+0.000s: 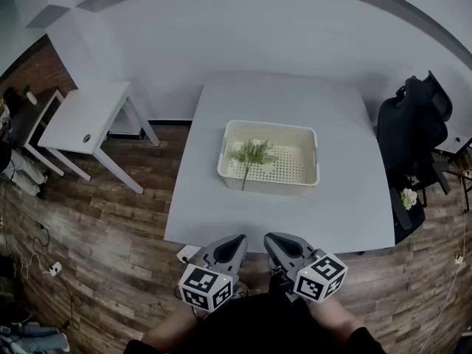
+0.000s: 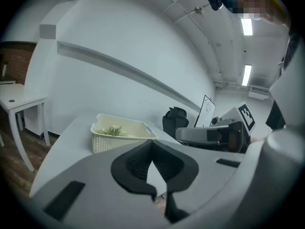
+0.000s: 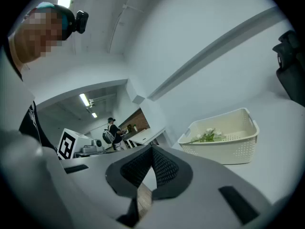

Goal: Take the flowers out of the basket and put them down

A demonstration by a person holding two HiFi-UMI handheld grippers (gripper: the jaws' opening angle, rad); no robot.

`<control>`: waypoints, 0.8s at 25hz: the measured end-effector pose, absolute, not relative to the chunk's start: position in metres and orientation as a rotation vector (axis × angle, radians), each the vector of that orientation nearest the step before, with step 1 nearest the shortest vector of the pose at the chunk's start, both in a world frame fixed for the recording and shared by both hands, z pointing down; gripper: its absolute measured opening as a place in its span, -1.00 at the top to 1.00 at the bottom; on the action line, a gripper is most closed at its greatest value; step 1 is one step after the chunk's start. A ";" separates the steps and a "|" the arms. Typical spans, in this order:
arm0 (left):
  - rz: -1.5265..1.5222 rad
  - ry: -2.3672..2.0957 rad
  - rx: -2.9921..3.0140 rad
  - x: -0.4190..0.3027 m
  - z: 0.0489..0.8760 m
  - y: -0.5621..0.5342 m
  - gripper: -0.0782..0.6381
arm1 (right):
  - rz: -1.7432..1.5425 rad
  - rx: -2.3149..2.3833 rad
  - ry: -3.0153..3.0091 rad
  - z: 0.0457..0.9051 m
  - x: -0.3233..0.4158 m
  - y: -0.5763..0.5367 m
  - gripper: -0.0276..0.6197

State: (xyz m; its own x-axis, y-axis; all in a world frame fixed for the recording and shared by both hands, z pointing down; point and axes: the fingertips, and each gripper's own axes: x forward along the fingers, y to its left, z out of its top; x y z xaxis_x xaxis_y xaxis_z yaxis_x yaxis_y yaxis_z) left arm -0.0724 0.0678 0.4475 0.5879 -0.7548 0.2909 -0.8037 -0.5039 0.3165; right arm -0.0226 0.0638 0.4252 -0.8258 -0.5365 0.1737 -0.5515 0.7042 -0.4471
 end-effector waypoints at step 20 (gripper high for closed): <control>0.192 -1.225 2.401 -0.077 0.452 0.087 0.76 | 0.924 0.931 -2.864 0.433 -0.026 0.078 0.85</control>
State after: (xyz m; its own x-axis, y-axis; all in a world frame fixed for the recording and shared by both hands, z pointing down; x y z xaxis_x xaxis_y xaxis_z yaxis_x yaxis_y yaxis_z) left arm -0.0774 0.0873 0.4523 0.5989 -0.7371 0.3131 -0.7975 -0.5137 0.3163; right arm -0.0260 0.0783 0.4333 -0.8253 -0.5398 0.1656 -0.5349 0.6535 -0.5356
